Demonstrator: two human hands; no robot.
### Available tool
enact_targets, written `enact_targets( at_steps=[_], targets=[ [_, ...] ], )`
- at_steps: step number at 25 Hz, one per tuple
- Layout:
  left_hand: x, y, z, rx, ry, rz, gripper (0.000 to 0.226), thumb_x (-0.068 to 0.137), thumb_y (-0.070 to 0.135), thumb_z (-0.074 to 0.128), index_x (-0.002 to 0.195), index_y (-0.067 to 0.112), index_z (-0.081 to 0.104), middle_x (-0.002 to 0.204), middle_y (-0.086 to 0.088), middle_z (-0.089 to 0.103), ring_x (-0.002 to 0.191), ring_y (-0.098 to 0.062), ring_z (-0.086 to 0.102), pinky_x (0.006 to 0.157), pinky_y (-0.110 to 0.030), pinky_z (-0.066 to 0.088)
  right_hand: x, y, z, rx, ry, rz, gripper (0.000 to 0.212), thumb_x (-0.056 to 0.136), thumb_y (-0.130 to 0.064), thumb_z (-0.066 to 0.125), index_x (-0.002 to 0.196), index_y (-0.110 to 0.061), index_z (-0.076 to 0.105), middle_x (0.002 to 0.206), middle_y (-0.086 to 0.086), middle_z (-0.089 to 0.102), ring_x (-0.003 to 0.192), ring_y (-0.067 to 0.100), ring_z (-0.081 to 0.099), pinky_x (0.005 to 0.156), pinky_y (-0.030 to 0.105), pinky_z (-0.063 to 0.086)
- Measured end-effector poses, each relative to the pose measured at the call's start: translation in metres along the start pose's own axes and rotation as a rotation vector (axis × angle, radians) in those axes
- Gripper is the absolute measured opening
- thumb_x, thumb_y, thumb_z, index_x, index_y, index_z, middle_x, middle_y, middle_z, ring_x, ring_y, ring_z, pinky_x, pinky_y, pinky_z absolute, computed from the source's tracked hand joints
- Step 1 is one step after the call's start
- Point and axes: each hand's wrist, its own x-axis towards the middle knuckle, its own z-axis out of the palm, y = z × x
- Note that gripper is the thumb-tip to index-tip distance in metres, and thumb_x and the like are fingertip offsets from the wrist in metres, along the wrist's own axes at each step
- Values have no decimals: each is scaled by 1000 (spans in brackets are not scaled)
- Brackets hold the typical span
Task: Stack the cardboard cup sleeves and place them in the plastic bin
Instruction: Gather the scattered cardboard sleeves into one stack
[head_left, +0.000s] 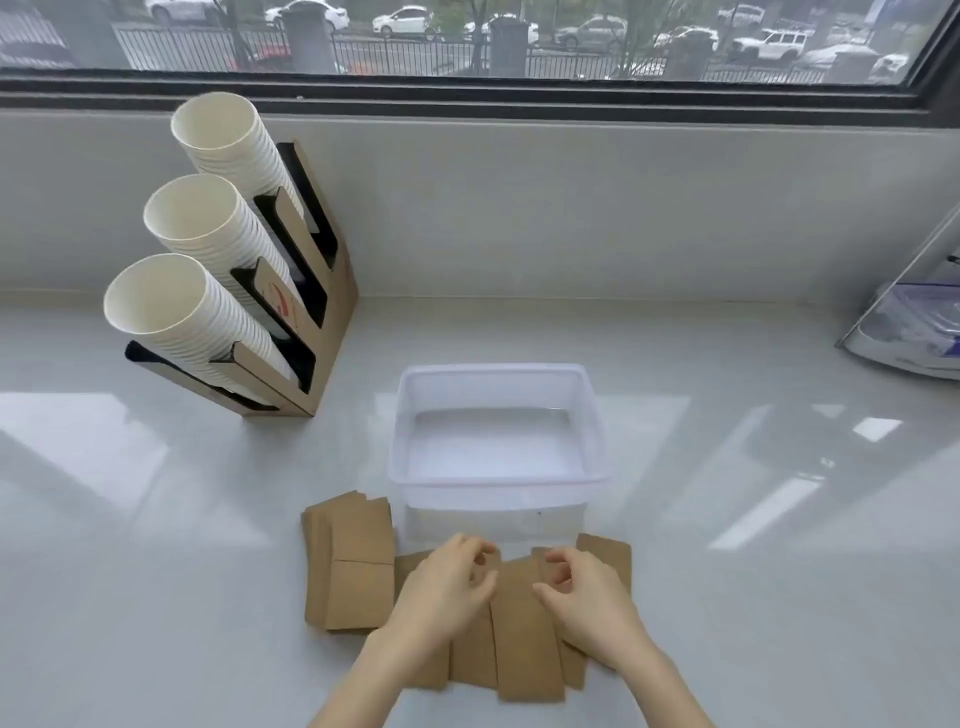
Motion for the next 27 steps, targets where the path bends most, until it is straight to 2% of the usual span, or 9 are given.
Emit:
enact_targets(
  at_steps=[5, 12, 15, 17, 19, 21, 23, 25, 27],
  targets=[
    [4, -6, 19, 107, -41, -1, 50, 86, 35, 49, 132, 18, 38, 128, 0, 46, 121, -16, 41, 96, -31, 42, 0, 0, 13, -236, -26, 63, 53, 80, -46, 57, 120, -14, 43, 124, 6, 46, 119, 23, 42, 96, 35, 41],
    [8, -5, 29, 225, -44, -3, 49, 84, 33, 49, 130, 20, 38, 129, 1, 41, 119, -19, 36, 95, -31, 37, 1, -7, 25, -285, 38, 96, 50, 77, -42, 61, 115, -15, 42, 124, 5, 43, 121, 24, 37, 98, 37, 36],
    [9, -3, 31, 176, -26, -16, 42, 84, 29, 49, 123, 16, 40, 123, -2, 43, 115, -20, 39, 93, -29, 37, 0, -7, 28, -254, 60, 89, 45, 77, -39, 61, 112, -16, 42, 122, 5, 44, 120, 24, 38, 97, 37, 36],
    [9, -3, 30, 81, -10, -22, 30, 84, 24, 50, 111, 14, 42, 115, -4, 46, 109, -21, 43, 89, -29, 39, -1, -7, 28, -230, 82, 67, 43, 77, -37, 61, 110, -18, 41, 120, 3, 46, 118, 23, 39, 95, 37, 36],
    [9, -5, 28, -36, -12, -43, 17, 83, 19, 51, 95, 17, 39, 99, -2, 49, 97, -21, 49, 81, -30, 41, -1, -5, 30, -204, 90, 36, 41, 77, -35, 61, 108, -20, 40, 118, -2, 50, 115, 21, 41, 93, 36, 35],
    [7, -6, 26, -105, -31, -69, 17, 83, 18, 52, 88, 18, 36, 89, 0, 52, 84, -22, 51, 74, -33, 41, -2, -4, 31, -177, 97, 15, 40, 77, -35, 61, 109, -22, 41, 116, -5, 52, 114, 19, 42, 92, 36, 34],
    [6, -8, 23, -149, -27, -81, 17, 83, 18, 52, 95, 17, 41, 96, -2, 57, 87, -19, 53, 78, -32, 42, -3, -3, 30, -128, 110, -2, 38, 77, -35, 61, 109, -25, 43, 113, -7, 54, 112, 17, 44, 91, 35, 33],
    [4, -9, 20, -159, -19, -86, 25, 84, 18, 52, 109, 15, 47, 112, -2, 58, 103, -18, 52, 83, -25, 39, -4, -2, 27, -48, 151, -21, 33, 80, -36, 57, 108, -26, 45, 108, -8, 54, 109, 16, 47, 89, 34, 33],
    [3, -10, 14, -209, 12, -88, 22, 85, 17, 51, 107, 16, 53, 111, -1, 60, 100, -15, 54, 80, -22, 38, -5, 2, 21, 43, 231, -14, 27, 84, -36, 53, 107, -25, 48, 105, -6, 52, 106, 17, 49, 87, 34, 36]
  ],
)
